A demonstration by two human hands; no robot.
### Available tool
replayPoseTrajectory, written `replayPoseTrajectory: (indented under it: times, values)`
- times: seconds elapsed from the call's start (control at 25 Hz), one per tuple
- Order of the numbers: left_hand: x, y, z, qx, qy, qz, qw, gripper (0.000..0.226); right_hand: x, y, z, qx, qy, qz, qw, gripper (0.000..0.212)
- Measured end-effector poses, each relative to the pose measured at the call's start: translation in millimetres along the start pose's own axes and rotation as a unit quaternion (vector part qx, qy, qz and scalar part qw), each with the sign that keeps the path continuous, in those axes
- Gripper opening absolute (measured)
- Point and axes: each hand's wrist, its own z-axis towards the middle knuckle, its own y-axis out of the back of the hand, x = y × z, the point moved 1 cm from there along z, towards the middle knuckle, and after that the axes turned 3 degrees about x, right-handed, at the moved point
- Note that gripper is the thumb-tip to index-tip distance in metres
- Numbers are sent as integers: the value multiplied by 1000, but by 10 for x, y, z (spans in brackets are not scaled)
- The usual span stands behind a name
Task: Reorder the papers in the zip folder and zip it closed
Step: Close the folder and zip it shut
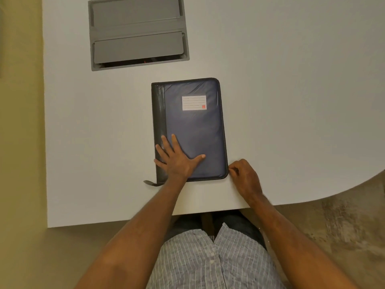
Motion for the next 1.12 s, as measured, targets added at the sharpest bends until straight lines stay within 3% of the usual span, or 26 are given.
replayPoseTrajectory:
  times: [0.12, 0.44, 0.64, 0.72, 0.88, 1.0, 1.12]
  values:
    - [-79, -188, 138, -8, 8, 23, 1000, 151, -36, 66, 82, -26, -10, -3, 1000, 10]
    - [25, -342, 169, -71, -29, 73, 994, 143, -21, 287, 563, -14, 51, -44, 998, 16]
    - [20, -311, 126, -105, -48, 65, 991, 134, -58, 389, 667, 94, 65, -62, 992, 17]
    - [-4, -304, 24, -110, -112, 84, 984, 126, -93, 406, 658, 111, 73, -63, 989, 17]
    - [-213, -492, -272, -74, -352, 196, 912, 101, -149, 398, 649, 101, 78, -33, 991, 9]
    - [-483, -564, -279, -75, -408, 244, 877, 48, -179, 378, 608, 98, 81, -20, 992, 5]
    - [-631, -566, -221, -23, -429, 290, 856, 19, -212, 366, 586, 91, 84, -12, 992, 6]
